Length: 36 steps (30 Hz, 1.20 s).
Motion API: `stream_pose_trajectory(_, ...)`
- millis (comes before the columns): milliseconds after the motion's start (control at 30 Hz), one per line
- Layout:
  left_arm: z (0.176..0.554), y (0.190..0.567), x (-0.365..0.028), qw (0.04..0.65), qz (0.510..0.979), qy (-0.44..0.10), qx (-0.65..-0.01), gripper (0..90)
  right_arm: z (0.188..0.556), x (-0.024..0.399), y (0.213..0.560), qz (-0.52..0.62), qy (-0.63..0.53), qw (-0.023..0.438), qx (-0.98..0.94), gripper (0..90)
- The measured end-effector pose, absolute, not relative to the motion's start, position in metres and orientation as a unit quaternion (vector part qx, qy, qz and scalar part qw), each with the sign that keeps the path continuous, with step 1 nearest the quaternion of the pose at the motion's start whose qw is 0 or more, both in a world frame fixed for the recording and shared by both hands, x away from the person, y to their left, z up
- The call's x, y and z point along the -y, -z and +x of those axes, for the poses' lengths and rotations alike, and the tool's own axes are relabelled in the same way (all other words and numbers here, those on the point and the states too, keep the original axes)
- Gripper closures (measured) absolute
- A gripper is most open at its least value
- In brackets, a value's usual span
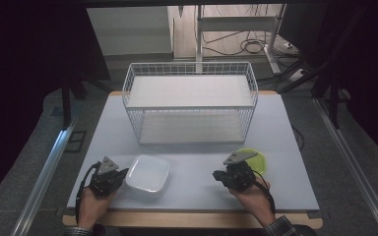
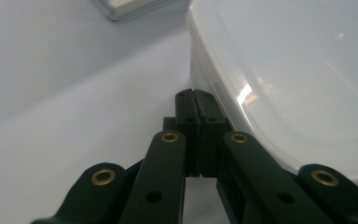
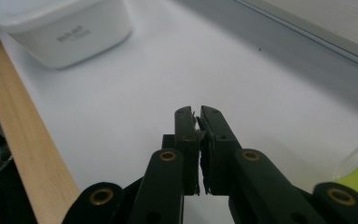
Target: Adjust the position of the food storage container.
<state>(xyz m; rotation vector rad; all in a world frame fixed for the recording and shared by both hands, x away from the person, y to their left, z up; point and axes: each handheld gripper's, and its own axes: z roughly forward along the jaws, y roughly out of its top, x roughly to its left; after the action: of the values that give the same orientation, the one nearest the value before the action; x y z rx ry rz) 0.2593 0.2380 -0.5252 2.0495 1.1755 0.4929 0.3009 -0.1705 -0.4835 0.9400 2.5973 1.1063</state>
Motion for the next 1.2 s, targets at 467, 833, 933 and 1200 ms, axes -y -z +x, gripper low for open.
stream_pose_trajectory(467, 0.256, 0.521, -0.178, 0.368, 0.815, -0.148, -0.422, 89.8, 0.285, 0.168, 0.487, 0.31, -0.375, 0.064, -0.871, 84.8)
stream_pose_trajectory(833, 0.248, 0.52, -0.143, 0.384, 0.828, -0.104, -0.396, 89.1, 0.275, 0.164, 0.492, 0.311, -0.372, 0.045, -0.873, 84.6)
stream_pose_trajectory(933, 0.249, 0.52, -0.139, 0.383, 0.829, -0.106, -0.395, 89.2, 0.276, 0.164, 0.492, 0.314, -0.365, 0.054, -0.875, 85.1)
stream_pose_trajectory(1200, 0.26, 0.52, -0.12, 0.375, 0.835, -0.115, -0.386, 89.4, 0.284, 0.171, 0.492, 0.332, -0.352, 0.079, -0.871, 86.3)
